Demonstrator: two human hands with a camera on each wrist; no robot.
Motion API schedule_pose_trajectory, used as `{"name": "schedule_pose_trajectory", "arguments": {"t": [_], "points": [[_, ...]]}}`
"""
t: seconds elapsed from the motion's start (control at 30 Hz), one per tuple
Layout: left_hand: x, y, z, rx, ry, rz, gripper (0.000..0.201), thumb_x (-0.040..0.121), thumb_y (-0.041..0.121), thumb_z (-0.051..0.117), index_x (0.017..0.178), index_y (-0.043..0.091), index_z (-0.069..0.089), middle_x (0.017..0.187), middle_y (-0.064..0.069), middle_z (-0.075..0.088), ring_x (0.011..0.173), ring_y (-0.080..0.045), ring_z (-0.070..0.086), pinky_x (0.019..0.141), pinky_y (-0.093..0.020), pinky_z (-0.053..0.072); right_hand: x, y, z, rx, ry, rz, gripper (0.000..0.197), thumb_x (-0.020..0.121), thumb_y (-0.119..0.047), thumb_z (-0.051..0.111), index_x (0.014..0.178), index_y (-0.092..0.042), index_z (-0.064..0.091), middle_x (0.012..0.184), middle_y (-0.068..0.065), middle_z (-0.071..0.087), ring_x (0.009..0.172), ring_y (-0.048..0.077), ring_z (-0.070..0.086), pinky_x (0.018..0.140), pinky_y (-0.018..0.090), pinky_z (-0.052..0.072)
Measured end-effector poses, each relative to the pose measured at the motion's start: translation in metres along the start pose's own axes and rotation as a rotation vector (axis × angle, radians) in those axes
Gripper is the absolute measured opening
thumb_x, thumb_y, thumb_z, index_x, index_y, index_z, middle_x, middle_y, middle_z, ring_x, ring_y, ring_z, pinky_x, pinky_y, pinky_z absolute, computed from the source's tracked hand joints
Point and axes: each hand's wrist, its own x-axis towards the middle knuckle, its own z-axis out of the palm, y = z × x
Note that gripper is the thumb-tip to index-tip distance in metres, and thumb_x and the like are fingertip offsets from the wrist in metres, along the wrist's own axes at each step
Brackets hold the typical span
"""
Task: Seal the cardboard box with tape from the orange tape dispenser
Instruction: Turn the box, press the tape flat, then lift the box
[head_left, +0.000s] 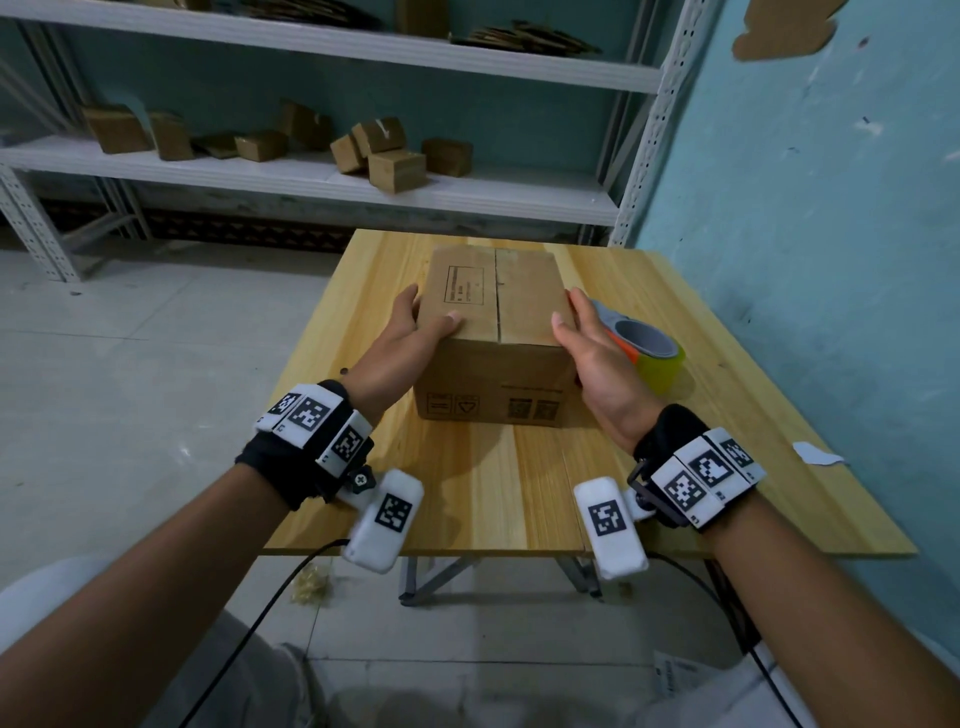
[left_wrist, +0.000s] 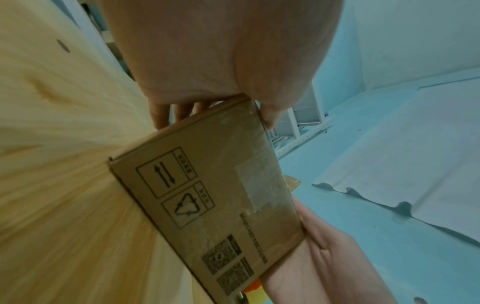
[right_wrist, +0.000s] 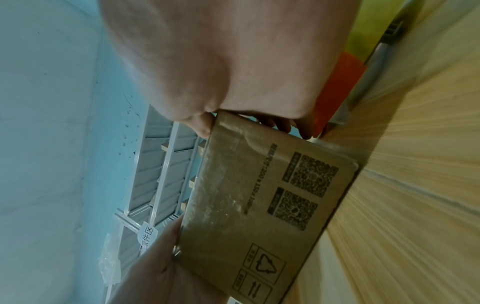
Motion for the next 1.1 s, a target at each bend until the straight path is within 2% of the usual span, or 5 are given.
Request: {"name": "schedule_pose_trajectory", "arguments": {"t": [0.3, 0.53, 0.6, 0.93, 1.1], "points": [[0.002, -0.007, 0.002, -0.107, 0.0, -0.029, 0.053, 0.099, 0.04, 0.041, 0.147, 0.026, 0.023, 0.138, 0.0, 0.045, 0.12, -0.019, 0.047, 0.107, -0.042, 0.038, 0.001, 0.009, 0.002, 0.043, 0.015, 0.004, 0.098, 0.071, -0.077, 0.055, 0.155, -0.041, 0.019, 0.162, -0.012, 0.025, 0.147, 0.011, 0.026, 0.121, 0.047, 0.023], [0.005, -0.016, 0.003, -0.195, 0.0, -0.079, 0.095, 0.074, 0.063, 0.055, 0.151, 0.03, 0.01, 0.145, -0.004, 0.041, 0.127, -0.025, 0.045, 0.11, -0.048, 0.035, 0.003, 0.014, 0.003, 0.139, -0.001, 0.031, 0.092, 0.076, -0.073, 0.061, 0.154, -0.043, 0.021, 0.156, -0.009, 0.039, 0.143, 0.014, 0.037, 0.119, 0.05, 0.027], [0.006, -0.018, 0.003, -0.207, -0.001, -0.08, 0.098, 0.071, 0.065, 0.055, 0.151, 0.031, 0.01, 0.145, -0.005, 0.04, 0.128, -0.025, 0.044, 0.11, -0.049, 0.035, 0.004, 0.016, 0.002, 0.172, -0.012, 0.025, 0.077, 0.087, -0.059, 0.055, 0.154, -0.04, 0.023, 0.151, -0.007, 0.047, 0.138, 0.014, 0.044, 0.117, 0.05, 0.031], [0.008, -0.022, 0.002, -0.235, -0.014, -0.079, 0.111, 0.06, 0.071, 0.061, 0.151, 0.032, 0.011, 0.146, -0.005, 0.04, 0.128, -0.025, 0.044, 0.111, -0.049, 0.033, 0.007, 0.023, 0.002, 0.228, -0.035, 0.038, 0.096, 0.073, -0.07, 0.067, 0.153, -0.042, 0.024, 0.153, -0.007, 0.044, 0.14, 0.016, 0.043, 0.117, 0.054, 0.029], [0.007, -0.023, 0.002, -0.247, -0.014, -0.091, 0.111, 0.059, 0.07, 0.061, 0.151, 0.032, 0.012, 0.146, -0.007, 0.04, 0.128, -0.026, 0.044, 0.111, -0.048, 0.033, 0.007, 0.024, 0.001, 0.213, -0.036, 0.02, 0.082, 0.082, -0.063, 0.059, 0.153, -0.04, 0.026, 0.149, -0.006, 0.049, 0.136, 0.016, 0.047, 0.115, 0.054, 0.033]]}}
